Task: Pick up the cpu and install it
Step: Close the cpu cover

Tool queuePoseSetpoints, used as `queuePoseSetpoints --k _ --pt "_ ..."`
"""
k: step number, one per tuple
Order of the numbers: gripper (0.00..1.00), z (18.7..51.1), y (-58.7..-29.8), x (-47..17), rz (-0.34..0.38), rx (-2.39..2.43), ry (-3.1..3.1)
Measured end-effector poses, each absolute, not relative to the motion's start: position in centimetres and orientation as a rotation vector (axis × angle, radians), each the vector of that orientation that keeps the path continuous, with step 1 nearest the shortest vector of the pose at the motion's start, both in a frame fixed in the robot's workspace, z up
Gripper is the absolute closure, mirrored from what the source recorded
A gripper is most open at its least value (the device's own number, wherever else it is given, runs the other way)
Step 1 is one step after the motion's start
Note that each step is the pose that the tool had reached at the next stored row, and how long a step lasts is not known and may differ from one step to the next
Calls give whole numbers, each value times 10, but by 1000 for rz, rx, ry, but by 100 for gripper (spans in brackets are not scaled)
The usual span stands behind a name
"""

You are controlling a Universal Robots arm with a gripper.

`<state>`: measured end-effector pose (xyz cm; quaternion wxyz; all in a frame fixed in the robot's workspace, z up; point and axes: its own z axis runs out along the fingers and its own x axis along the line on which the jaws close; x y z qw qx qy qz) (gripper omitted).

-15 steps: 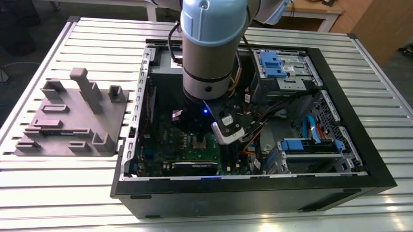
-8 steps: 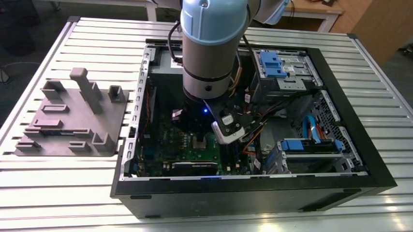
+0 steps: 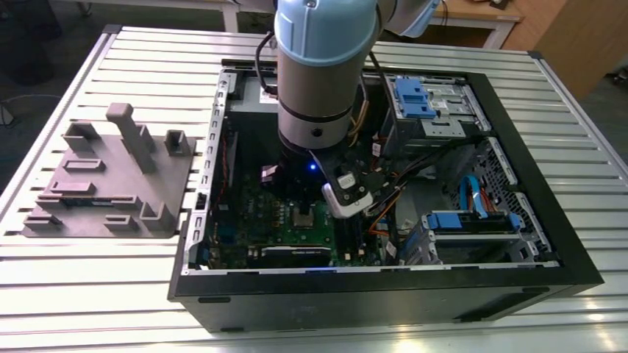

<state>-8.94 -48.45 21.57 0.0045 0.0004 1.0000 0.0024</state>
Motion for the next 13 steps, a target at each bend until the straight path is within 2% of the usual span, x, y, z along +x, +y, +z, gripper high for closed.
queuePoseSetpoints --k 13 --pt "90 218 -485 -89 6 1 3133"
